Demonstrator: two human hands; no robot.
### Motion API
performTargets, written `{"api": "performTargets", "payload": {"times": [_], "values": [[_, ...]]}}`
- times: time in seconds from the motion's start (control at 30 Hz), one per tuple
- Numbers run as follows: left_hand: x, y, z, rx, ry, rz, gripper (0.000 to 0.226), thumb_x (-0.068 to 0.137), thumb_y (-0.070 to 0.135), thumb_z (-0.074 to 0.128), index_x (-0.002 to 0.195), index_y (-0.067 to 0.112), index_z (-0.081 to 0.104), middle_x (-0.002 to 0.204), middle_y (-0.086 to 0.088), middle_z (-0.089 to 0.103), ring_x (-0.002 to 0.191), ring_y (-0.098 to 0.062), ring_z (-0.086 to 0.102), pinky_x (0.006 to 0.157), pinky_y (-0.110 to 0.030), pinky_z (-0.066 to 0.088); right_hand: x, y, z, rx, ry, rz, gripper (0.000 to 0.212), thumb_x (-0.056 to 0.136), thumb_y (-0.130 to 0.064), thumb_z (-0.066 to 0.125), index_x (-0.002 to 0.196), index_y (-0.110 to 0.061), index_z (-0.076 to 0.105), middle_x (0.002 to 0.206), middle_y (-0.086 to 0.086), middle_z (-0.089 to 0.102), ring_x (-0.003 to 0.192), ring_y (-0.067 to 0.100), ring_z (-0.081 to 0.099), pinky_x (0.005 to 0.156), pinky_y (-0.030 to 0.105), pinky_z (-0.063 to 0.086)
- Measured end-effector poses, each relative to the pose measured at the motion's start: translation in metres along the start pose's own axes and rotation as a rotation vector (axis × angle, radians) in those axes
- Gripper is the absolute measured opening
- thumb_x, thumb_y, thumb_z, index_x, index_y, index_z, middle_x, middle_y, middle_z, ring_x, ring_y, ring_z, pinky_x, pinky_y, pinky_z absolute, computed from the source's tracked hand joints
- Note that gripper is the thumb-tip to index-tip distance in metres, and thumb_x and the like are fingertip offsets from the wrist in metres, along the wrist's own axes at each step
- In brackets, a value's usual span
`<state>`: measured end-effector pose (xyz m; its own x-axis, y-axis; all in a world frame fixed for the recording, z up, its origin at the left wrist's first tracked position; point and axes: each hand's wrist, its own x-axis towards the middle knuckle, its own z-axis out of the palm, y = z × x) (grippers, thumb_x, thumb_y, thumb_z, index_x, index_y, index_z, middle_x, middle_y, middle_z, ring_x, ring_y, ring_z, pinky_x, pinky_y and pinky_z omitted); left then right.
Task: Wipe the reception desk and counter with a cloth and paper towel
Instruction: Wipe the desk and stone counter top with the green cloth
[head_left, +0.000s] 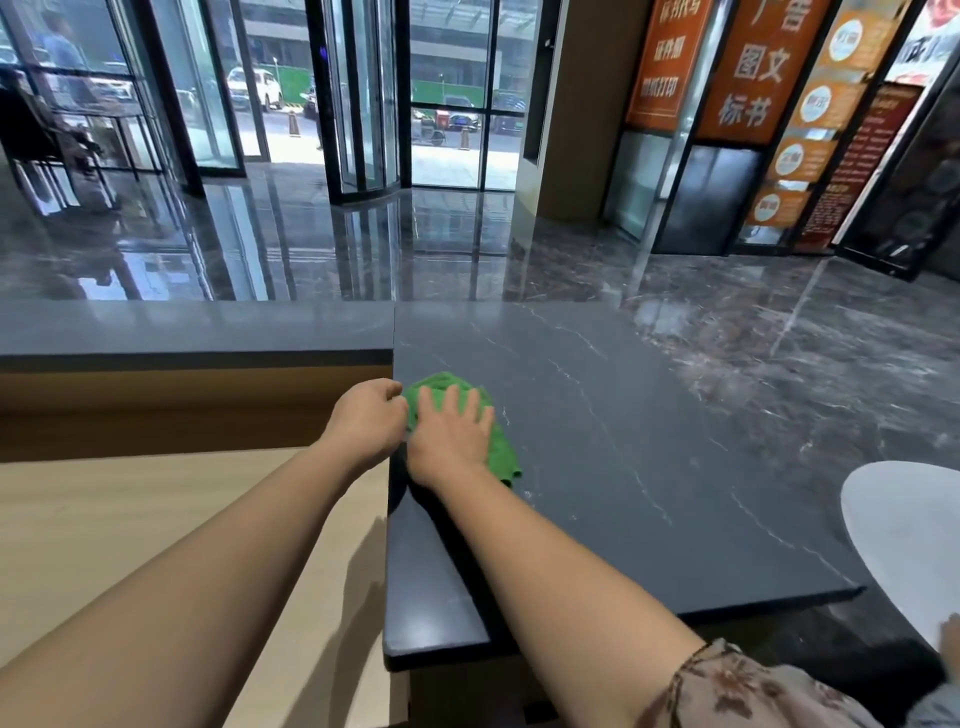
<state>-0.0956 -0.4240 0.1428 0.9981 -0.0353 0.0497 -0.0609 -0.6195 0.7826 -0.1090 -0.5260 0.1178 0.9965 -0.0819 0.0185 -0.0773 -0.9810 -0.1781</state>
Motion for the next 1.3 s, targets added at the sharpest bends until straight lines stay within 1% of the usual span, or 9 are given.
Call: {"api": "performTargets", "payload": {"times": [0.17,0.37,0.53,0.6,0.73,0.8,0.9,1.1,1.3], "values": [[0.007,0.005,0.002,0.02,-0.008,-0.037,0.035,0.093,0.015,0.045,0.122,0.012,0.064,0.124,-0.007,0.065,0.116,-0.024,0.058,0.102,-0.038,0.045,0.049,0.054,-0.009,-0.002,-0.026,-0.243,0.049,0.1,-0.03,0.034,0.148,-0.026,0.027,0.158,0.008,0.022,0.146,0.03,0.015,0.117,0.047,0.015],[0.01,0.012,0.017,0.093,-0.06,-0.059,0.043,0.099,0.015,0.042,0.142,0.009,0.046,0.145,-0.004,0.047,0.136,-0.021,0.041,0.113,-0.031,0.029,0.099,0.21,-0.033,-0.019,0.061,0.217,0.052,0.096,-0.027,0.034,0.147,-0.022,0.03,0.154,0.009,0.029,0.142,0.033,0.022,0.115,0.049,0.022],[0.015,0.019,0.019,0.197,-0.079,-0.031,0.044,0.1,0.016,0.041,0.143,0.011,0.043,0.147,-0.004,0.046,0.137,-0.021,0.039,0.112,-0.03,0.029,0.1,0.179,-0.031,0.007,0.088,0.523,0.061,0.093,-0.024,0.042,0.151,-0.025,0.024,0.159,0.014,0.015,0.147,0.038,0.007,0.118,0.049,0.008],[0.019,0.024,0.019,0.211,-0.08,-0.024,0.044,0.1,0.017,0.041,0.143,0.011,0.043,0.147,-0.004,0.046,0.137,-0.021,0.039,0.112,-0.031,0.03,0.098,0.129,-0.019,0.005,0.08,0.429,0.063,0.095,-0.026,0.041,0.153,-0.025,0.018,0.16,0.015,0.011,0.146,0.04,0.005,0.118,0.052,0.005],[0.027,0.03,0.025,0.247,-0.062,0.025,0.038,0.095,0.015,0.044,0.13,0.013,0.058,0.134,-0.01,0.059,0.126,-0.029,0.051,0.104,-0.036,0.041,0.091,0.033,0.0,-0.001,0.001,-0.024,0.062,0.098,-0.031,0.038,0.154,-0.026,0.013,0.161,0.016,0.006,0.147,0.04,0.001,0.117,0.054,0.001],[0.031,0.033,0.027,0.254,-0.013,0.041,0.036,0.093,0.014,0.044,0.123,0.015,0.062,0.126,-0.011,0.063,0.119,-0.031,0.055,0.098,-0.038,0.045,0.104,0.021,0.001,-0.003,-0.043,-0.171,0.058,0.1,-0.032,0.035,0.154,-0.027,0.014,0.161,0.014,0.008,0.148,0.037,0.002,0.118,0.053,0.003],[0.039,0.037,0.03,0.286,0.032,0.019,0.04,0.095,0.012,0.046,0.134,0.012,0.054,0.135,-0.011,0.056,0.125,-0.03,0.05,0.103,-0.035,0.04,0.144,0.043,-0.006,0.004,-0.061,-0.323,0.055,0.1,-0.034,0.036,0.152,-0.028,0.021,0.161,0.009,0.015,0.148,0.032,0.008,0.119,0.05,0.008],[0.063,0.053,0.053,0.332,-0.122,0.004,0.049,0.098,0.02,0.045,0.146,0.019,0.04,0.143,-0.006,0.05,0.133,-0.025,0.045,0.109,-0.038,0.037,0.219,0.112,-0.017,-0.011,-0.024,-0.162,0.049,0.097,-0.033,0.036,0.146,-0.025,0.032,0.156,0.008,0.027,0.143,0.032,0.021,0.116,0.05,0.019],[0.072,0.066,0.082,0.381,-0.22,0.085,0.05,0.098,0.021,0.044,0.147,0.021,0.036,0.148,0.001,0.045,0.137,-0.019,0.04,0.113,-0.037,0.031,0.255,0.18,-0.033,0.004,-0.015,0.082,0.053,0.098,-0.033,0.034,0.15,-0.027,0.024,0.159,0.008,0.02,0.147,0.031,0.011,0.117,0.054,0.011]]}}
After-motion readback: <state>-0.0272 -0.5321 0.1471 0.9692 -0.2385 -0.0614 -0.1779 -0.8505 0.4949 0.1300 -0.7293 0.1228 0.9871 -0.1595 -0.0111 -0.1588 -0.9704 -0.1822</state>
